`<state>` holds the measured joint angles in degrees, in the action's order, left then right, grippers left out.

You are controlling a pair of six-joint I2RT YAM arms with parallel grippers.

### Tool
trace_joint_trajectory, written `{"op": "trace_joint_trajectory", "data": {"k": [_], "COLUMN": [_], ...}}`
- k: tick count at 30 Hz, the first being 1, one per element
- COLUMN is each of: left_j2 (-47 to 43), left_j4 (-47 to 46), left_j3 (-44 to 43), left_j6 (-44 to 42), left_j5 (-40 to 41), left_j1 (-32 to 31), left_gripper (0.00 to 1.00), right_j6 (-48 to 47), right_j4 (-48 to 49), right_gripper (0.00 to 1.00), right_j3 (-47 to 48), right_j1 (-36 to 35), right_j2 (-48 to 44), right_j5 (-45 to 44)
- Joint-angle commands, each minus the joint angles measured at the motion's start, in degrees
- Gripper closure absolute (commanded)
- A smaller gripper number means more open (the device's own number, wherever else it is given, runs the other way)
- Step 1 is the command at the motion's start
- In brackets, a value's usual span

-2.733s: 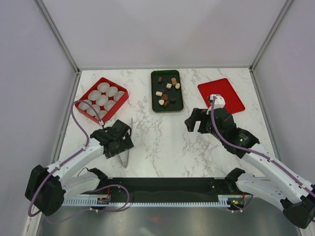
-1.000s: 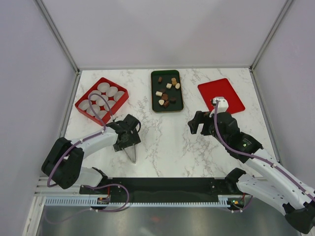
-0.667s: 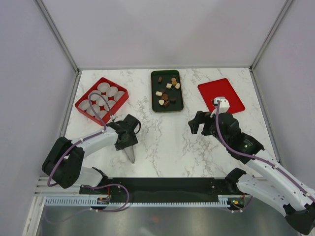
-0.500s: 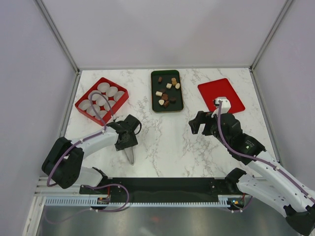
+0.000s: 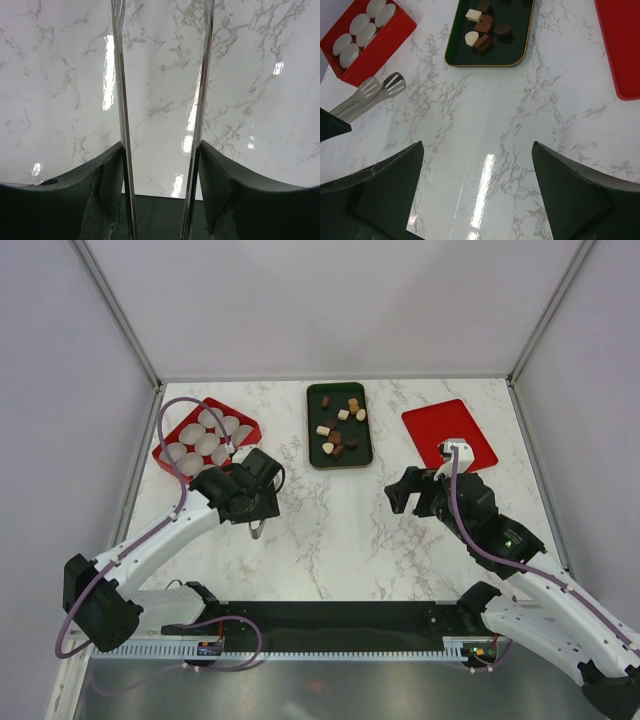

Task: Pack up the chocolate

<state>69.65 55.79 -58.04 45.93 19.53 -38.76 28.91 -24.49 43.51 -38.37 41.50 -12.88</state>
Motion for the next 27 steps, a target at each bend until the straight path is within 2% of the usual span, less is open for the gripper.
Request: {"op": "trace_joint_trajectory", "data": {"k": [1, 9, 13, 18, 21, 27], "left_j2": [-1.36, -0.83, 2.15, 9.52, 15.23, 25.69], "left_j4": [5.03, 5.65, 5.47, 3.72, 0.65, -6.38], "left_j3": [-4.18, -7.7, -12.79, -21.66, -30.0, -38.27], "left_j6": [-4.7, -8.31, -12.79, -16.83, -20.08, -24.47], "left_j5": [1.21, -0.37, -0.28, -1.16, -1.07, -3.7], "left_j1": [-0.26, -0.26, -0.26, -1.14, -1.31, -1.23], "left_gripper": [0.36, 0.39, 0.4, 0.42, 0.43, 0.44], "right_j6": [1.33, 1.42, 1.33, 1.06, 0.63, 0.54], "right_j4": [0.23, -0.21, -0.47, -0.82, -0.91, -1.35], "right_gripper": [0.02, 0.02, 0.02, 0.02, 0.03, 0.04], "right_j3": [1.14, 1.49, 1.76, 2.72, 3.25, 4.22], "right_j1": [-0.04, -0.13, -0.13, -0.04, -0.04, -0.13], "right_j2": [-0.54, -0.8, -0.72, -0.1, -0.27, -0.01], "right_j5": [0.49, 0.76, 0.67, 0.41, -0.21, -3.46]}}
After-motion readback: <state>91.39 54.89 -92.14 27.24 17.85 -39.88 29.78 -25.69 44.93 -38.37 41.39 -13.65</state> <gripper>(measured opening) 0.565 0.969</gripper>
